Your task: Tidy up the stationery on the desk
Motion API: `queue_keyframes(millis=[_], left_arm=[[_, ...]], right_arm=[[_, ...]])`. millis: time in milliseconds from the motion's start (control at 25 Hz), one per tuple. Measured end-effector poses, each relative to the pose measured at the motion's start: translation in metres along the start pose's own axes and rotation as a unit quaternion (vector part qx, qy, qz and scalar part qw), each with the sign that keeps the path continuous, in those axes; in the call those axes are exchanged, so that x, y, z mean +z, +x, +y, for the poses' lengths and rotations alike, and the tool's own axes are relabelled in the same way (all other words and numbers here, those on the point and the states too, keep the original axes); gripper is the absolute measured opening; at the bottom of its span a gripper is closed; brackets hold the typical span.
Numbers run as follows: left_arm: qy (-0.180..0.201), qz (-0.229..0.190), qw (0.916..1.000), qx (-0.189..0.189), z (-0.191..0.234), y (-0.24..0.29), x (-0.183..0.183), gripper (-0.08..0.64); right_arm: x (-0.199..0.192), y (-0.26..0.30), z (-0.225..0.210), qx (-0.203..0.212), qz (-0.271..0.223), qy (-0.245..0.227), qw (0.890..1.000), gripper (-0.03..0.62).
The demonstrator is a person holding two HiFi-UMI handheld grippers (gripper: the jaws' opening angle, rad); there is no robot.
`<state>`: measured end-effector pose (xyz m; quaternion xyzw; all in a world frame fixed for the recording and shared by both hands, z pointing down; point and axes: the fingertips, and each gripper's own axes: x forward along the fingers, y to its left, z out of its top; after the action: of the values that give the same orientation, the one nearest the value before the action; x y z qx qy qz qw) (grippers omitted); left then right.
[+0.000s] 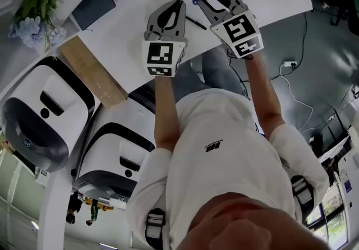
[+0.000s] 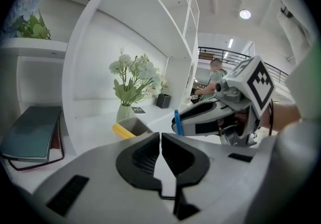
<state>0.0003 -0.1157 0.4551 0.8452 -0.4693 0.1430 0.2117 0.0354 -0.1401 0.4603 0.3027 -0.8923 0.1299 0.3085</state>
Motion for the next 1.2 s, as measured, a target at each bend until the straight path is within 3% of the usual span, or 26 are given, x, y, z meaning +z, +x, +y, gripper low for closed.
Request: queue_keyframes(millis=[320,800,1200], left_arm=[[0.007,-0.016,0.9998,0.006,0.002,-0.002,0.019,0.0],[-0.001,-0.028,0.9993,0.026,0.018,0.004,0.031,0.0],[-0.013,-0.024,0.9991,0.033,0.028,0.012,0.025,0.0]], right_arm=[[0.037,-0.01,-0.018,-0.007,-0.052,-0.002,0.999,0.06],[0.077,0.007,-0.039,0.005,-0.094,0.042,0.995,0.06],[0.061,0.042,-0.04,0.021,-0.065,0.045,0.997,0.061]])
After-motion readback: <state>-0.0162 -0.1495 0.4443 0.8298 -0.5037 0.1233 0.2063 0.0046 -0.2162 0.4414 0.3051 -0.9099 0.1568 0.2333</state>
